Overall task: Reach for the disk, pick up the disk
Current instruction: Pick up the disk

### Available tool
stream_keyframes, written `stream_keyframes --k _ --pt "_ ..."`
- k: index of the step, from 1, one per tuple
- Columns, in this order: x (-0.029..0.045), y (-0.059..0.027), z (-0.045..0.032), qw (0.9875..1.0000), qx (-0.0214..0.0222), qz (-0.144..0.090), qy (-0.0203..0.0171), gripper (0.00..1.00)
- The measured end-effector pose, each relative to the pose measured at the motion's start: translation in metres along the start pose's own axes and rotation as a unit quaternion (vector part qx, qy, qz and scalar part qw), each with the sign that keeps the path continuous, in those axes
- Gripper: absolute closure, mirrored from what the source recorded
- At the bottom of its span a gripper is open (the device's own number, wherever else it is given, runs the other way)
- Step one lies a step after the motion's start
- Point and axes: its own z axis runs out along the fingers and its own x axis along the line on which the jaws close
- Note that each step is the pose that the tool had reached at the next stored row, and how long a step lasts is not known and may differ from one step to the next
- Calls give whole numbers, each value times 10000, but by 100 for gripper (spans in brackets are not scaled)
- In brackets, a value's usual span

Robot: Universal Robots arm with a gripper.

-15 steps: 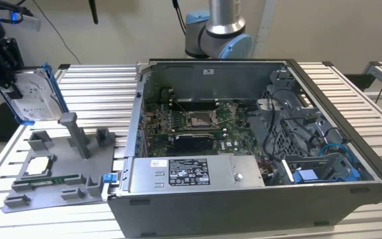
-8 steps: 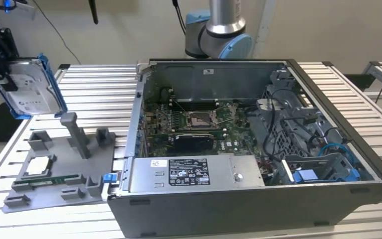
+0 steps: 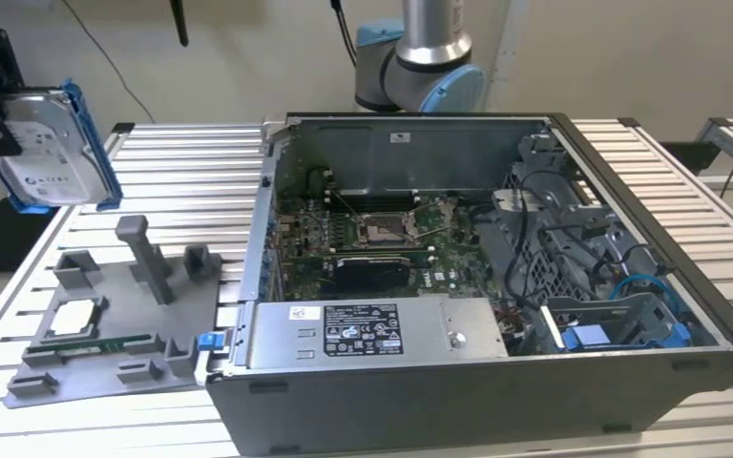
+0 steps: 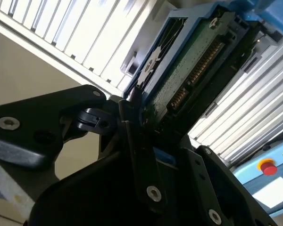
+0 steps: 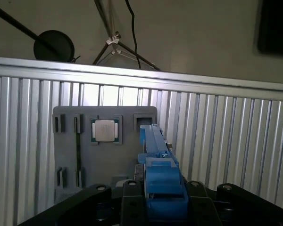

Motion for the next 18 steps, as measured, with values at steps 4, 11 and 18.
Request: stream_keyframes --k 4,11,18 --pt "-15 1 -246 10000 0 0 -2 100" --pt "-22 1 -370 10000 0 0 -2 100" --pt "-29 2 -478 10000 0 0 -3 100"
